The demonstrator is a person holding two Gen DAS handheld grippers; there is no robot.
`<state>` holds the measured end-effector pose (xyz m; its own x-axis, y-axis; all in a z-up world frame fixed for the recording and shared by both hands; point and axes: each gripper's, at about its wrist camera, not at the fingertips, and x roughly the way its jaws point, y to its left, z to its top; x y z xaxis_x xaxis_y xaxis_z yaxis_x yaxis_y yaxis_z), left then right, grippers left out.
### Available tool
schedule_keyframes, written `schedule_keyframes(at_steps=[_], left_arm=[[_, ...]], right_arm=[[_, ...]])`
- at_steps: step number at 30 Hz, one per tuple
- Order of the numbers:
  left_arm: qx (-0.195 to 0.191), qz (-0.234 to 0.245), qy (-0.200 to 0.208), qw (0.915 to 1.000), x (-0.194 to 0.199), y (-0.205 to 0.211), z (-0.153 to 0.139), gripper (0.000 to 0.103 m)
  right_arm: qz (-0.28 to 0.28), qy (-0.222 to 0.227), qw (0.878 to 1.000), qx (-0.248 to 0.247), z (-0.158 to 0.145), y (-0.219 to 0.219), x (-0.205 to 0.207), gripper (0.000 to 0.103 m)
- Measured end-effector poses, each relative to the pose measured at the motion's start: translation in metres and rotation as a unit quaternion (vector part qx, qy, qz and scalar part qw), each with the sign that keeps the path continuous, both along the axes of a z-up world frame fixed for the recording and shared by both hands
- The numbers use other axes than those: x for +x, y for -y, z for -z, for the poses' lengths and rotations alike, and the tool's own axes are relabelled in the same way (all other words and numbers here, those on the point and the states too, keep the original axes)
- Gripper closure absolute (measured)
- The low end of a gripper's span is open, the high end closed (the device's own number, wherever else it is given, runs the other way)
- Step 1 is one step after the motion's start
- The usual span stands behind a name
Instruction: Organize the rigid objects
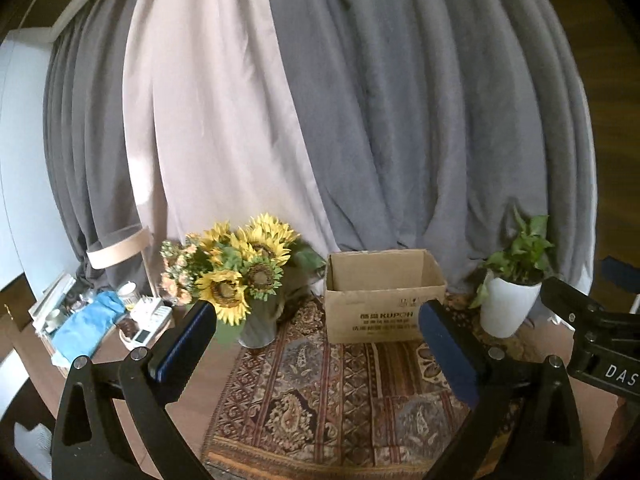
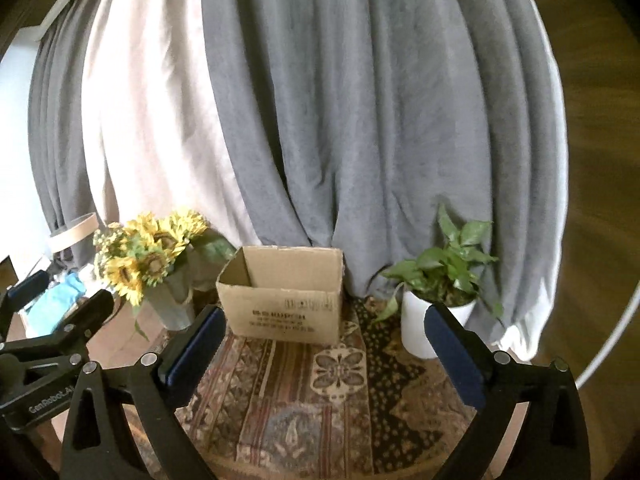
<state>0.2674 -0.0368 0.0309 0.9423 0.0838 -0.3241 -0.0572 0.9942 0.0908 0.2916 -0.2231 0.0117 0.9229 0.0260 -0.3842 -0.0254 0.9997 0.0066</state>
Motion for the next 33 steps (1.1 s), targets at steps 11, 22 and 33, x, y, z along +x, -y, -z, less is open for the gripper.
schedule_keyframes(at_steps=[11, 22, 33], left_arm=[[0.001, 0.023, 0.007, 0.9997, -0.101, -0.025, 0.0, 0.0], [-0.005, 0.036, 0.004, 0.9993, -0.175, -0.048, 0.001, 0.0], [-0.009, 0.032, 0.022, 0.9992, -0.228, -0.053, -0.007, 0.0]], right_arm=[[0.028, 0.011, 0.999, 0.012, 0.006, -0.02, -0.106, 0.002], [0.04, 0.008, 0.999, 0.012, 0.009, -0.046, -0.19, 0.002], [0.034, 0.024, 0.999, 0.004, 0.002, -0.058, -0.247, 0.002]])
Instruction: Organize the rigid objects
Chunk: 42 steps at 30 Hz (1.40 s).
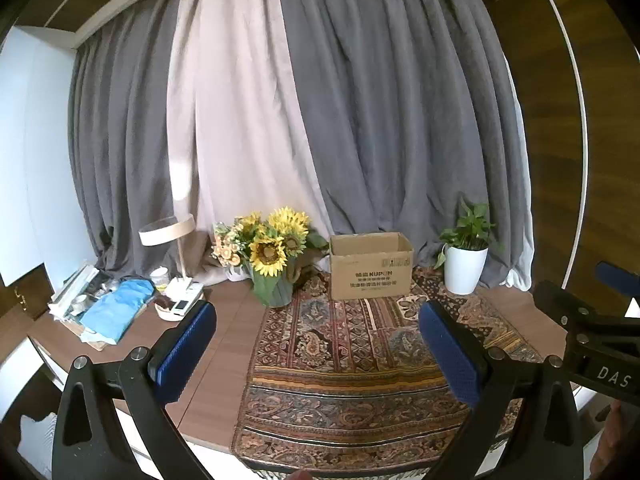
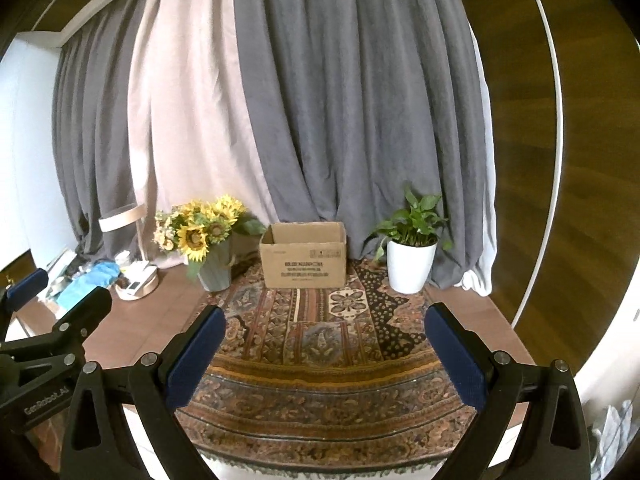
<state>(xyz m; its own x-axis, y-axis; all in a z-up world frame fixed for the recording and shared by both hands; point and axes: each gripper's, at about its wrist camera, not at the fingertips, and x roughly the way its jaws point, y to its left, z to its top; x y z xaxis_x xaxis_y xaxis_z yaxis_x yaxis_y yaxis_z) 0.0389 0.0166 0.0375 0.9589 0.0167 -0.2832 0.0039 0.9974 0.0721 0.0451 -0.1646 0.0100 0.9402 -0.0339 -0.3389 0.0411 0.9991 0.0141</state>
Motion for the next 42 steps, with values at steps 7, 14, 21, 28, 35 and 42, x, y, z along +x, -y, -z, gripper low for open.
schedule_keyframes(at_steps=[7, 14, 21, 28, 35, 42], left_arm=[[-0.002, -0.003, 0.004, 1.0, -0.026, 0.006, -0.001, 0.0], [-0.006, -0.009, 0.011, 0.9999, -0.053, 0.012, -0.004, 0.0], [-0.006, -0.004, 0.018, 0.9998, -0.072, 0.02, -0.005, 0.0], [-0.005, -0.008, 0.025, 0.9997, -0.088, 0.021, -0.009, 0.0], [-0.005, -0.01, 0.025, 0.9996, -0.094, 0.021, -0.009, 0.0], [-0.004, -0.013, 0.025, 0.9996, -0.096, 0.022, -0.008, 0.0]], right_arm=[[-0.006, 0.011, 1.0, -0.002, -0.003, 0.003, -0.027, 0.002], [-0.014, 0.018, 1.0, -0.006, -0.004, 0.007, -0.052, 0.002], [-0.009, 0.02, 1.0, -0.007, -0.004, 0.015, -0.074, 0.002], [-0.007, 0.025, 1.0, -0.006, -0.006, 0.018, -0.092, 0.002], [-0.011, 0.028, 0.999, -0.009, -0.007, 0.016, -0.103, 0.002], [-0.014, 0.029, 0.999, -0.008, -0.007, 0.015, -0.106, 0.002]])
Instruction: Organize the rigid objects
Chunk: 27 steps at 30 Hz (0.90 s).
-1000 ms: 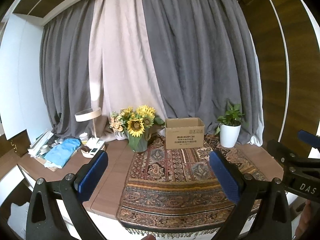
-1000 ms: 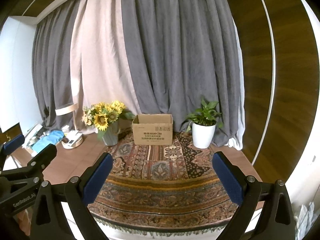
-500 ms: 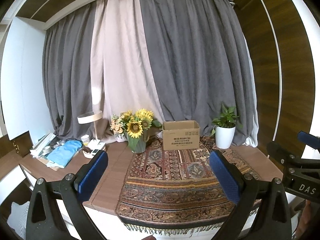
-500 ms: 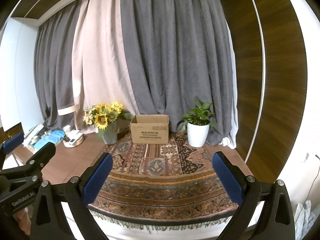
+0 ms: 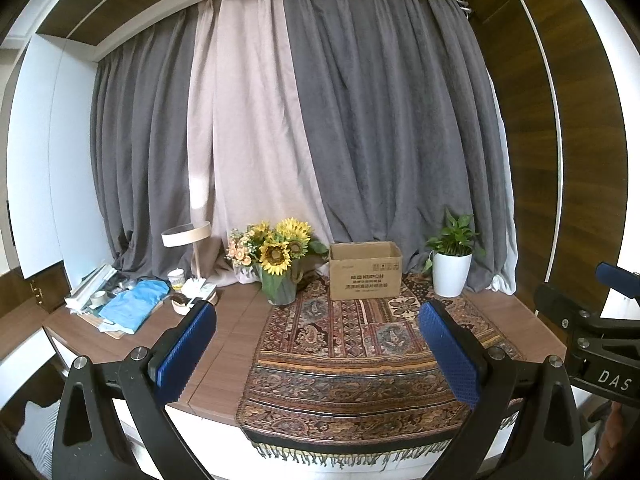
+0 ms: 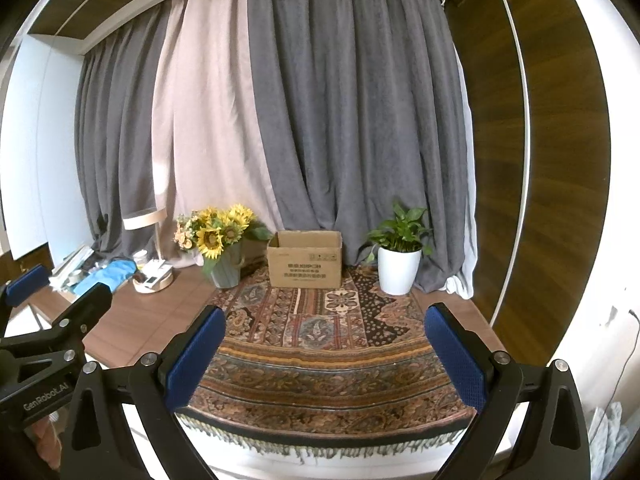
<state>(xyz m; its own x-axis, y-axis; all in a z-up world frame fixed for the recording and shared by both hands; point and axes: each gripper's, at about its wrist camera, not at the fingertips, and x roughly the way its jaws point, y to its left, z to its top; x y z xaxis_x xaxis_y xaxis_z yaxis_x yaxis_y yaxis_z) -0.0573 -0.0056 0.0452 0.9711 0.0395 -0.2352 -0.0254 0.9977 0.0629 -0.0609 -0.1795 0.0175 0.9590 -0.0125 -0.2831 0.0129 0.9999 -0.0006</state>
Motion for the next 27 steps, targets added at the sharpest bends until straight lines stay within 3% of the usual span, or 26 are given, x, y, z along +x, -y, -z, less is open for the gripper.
schedule_keyframes(at_steps=[27], left_arm=[[0.003, -0.005, 0.006, 1.0, -0.0011, 0.0073, -0.0017, 0.0]], right_arm=[[-0.002, 0.002, 1.0, 0.001, -0.0035, 0.0021, -0.0003, 0.002]])
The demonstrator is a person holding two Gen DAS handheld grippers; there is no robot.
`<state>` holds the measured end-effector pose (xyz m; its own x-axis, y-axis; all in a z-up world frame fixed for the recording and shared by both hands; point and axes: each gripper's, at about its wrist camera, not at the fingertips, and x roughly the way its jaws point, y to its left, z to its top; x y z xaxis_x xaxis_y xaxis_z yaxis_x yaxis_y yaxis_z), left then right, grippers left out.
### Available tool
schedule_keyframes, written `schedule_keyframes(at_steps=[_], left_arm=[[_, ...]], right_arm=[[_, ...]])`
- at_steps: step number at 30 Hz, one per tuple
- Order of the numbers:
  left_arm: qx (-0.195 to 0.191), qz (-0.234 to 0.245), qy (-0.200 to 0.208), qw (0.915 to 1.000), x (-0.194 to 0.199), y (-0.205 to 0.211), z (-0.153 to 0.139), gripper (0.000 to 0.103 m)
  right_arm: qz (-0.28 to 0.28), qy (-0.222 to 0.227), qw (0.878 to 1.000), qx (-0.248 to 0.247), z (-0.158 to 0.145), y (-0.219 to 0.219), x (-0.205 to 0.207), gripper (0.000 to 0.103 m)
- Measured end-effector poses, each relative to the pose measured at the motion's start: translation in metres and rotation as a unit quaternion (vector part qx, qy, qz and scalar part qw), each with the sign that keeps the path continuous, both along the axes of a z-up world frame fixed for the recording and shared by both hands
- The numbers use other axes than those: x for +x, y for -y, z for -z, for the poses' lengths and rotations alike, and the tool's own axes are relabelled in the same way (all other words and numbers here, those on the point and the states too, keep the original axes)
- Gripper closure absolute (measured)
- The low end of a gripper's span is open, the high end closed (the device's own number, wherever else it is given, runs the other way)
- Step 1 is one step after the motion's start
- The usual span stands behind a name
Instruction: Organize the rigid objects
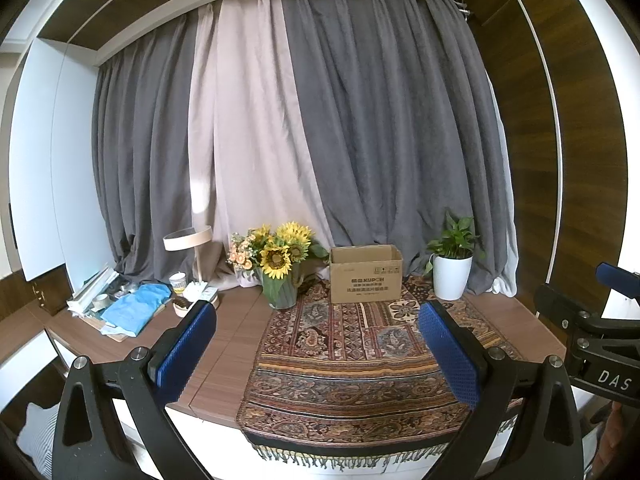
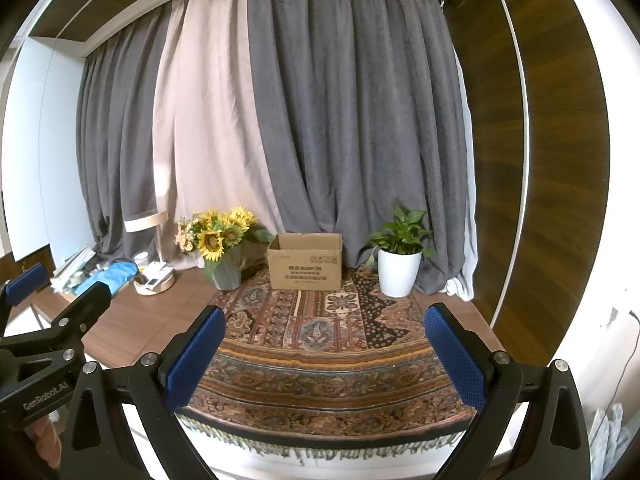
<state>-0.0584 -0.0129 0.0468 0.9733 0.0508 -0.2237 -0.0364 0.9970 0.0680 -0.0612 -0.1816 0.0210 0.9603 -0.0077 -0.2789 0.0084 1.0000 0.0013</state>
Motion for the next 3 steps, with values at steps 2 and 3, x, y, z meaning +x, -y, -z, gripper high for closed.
schedule_keyframes(at_steps=[2, 3], left_arm=[[-0.001, 0.0, 0.0, 1.0, -0.0016, 0.0002, -0.0003, 0.0], [0.0, 0.0, 0.001, 1.0, -0.0016, -0.0002, -0.0004, 0.0]], right_arm=[[0.001, 0.001, 1.0, -0.001, -0.0002, -0.0003, -0.0003, 0.002], [0.001, 0.0, 1.0, 0.0, -0.0002, -0.0004, -0.0001, 0.002]])
